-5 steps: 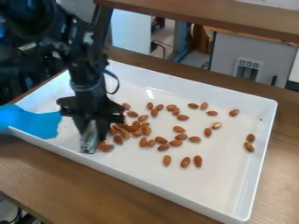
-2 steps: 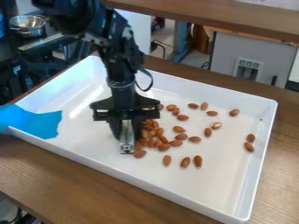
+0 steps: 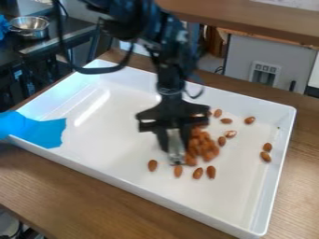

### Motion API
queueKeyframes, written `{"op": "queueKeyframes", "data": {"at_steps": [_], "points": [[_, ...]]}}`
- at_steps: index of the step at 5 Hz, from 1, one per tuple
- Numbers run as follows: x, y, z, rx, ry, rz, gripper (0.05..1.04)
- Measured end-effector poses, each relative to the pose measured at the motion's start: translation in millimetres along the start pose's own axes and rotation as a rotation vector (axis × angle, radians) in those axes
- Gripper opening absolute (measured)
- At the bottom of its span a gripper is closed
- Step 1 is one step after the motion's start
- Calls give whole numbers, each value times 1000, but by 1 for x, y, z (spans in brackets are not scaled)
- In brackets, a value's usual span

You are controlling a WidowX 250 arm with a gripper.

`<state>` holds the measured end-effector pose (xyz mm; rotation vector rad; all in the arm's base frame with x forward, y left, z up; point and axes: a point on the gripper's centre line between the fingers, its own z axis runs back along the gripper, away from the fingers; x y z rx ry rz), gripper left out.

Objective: Sweep into pile

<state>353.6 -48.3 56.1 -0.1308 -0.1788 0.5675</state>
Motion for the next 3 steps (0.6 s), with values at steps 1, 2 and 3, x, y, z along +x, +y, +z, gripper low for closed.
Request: {"op": "queueKeyframes", "data": {"at_steps": [1,2,3], "points": [[-1,-29,-4,-21,2,40,381],[3,-56,-6,-52,17,98,381],[4,-78,-6,-91,4,103,381]]}}
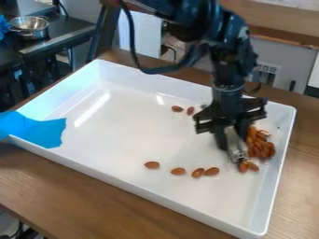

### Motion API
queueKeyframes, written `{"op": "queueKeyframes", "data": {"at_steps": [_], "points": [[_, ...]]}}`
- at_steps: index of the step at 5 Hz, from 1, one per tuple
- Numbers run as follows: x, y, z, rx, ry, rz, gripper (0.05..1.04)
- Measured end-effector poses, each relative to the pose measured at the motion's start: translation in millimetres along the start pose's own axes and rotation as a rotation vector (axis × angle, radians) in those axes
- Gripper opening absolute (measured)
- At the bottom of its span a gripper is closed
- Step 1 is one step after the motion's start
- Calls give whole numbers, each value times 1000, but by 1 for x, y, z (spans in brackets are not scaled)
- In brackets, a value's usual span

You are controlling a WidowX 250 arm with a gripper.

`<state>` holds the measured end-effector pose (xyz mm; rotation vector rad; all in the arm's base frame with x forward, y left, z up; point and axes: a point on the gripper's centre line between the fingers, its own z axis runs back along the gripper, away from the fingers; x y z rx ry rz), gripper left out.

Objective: Sweep into pile

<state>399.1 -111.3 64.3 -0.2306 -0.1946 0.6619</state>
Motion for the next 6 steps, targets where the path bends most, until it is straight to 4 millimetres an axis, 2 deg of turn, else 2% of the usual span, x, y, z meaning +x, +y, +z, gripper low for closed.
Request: {"op": "queueKeyframes", "data": {"at_steps": [1,2,3,4,5,6], "points": [[-2,0,3,-36,8,0,381],[12,23,58,-138,-16,24,381],[23,57,92,-198,-32,65,381],[11,80,100,-178,-46,67,381],[2,108,85,-83,-97,265,381],[-25,115,71,-9,-109,367,381]]}}
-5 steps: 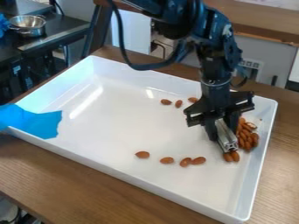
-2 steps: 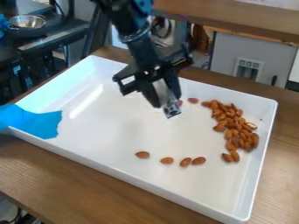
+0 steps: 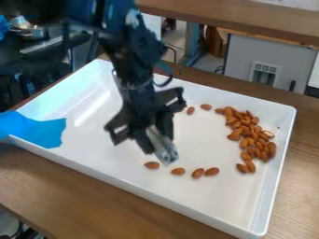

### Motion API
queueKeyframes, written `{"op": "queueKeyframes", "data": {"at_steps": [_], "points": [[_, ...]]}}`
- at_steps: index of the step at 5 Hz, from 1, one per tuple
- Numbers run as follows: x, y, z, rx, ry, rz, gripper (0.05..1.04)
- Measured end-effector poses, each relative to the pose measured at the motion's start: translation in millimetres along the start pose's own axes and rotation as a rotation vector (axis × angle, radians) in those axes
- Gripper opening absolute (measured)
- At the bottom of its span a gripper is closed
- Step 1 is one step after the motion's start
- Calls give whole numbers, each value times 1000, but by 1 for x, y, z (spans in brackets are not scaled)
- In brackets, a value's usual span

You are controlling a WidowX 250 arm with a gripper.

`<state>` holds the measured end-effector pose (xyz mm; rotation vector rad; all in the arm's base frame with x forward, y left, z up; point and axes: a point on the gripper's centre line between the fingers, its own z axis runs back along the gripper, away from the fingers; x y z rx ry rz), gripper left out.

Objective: Sweep into pile

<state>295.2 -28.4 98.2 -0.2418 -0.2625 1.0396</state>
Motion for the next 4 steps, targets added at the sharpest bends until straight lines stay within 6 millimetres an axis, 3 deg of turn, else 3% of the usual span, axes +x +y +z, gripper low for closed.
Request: {"op": "queueKeyframes", "data": {"at_steps": [2,4], "points": [[-9,17,-7,128,-112,91,381],[-9,4,-36,165,-158,113,381]]}}
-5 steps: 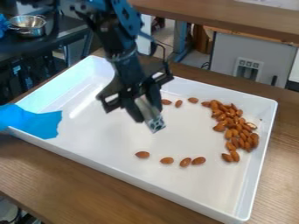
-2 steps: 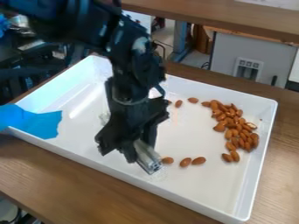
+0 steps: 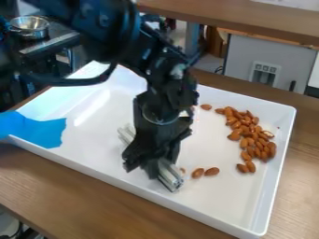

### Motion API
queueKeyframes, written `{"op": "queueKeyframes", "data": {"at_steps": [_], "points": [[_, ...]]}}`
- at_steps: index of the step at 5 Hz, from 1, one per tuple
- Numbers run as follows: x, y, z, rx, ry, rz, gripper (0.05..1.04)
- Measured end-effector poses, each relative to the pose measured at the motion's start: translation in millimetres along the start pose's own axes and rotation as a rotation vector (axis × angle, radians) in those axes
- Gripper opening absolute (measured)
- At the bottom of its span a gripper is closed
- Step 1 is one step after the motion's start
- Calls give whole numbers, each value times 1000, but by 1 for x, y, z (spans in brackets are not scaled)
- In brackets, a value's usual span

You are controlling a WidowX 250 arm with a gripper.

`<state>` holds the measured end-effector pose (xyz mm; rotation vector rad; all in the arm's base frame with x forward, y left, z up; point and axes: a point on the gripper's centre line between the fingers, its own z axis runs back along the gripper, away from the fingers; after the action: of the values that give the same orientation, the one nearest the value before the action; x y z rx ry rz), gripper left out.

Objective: Sweep into pile

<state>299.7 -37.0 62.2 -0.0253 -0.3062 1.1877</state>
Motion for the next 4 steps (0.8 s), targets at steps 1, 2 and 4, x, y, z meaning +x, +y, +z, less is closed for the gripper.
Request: {"op": "queueKeyframes", "data": {"at_steps": [1,2,4], "points": [[-2,-18,-4,-22,-26,-2,381],[-3,-35,-6,-30,-27,23,381],[-17,-85,-9,-49,-55,71,381]]}}
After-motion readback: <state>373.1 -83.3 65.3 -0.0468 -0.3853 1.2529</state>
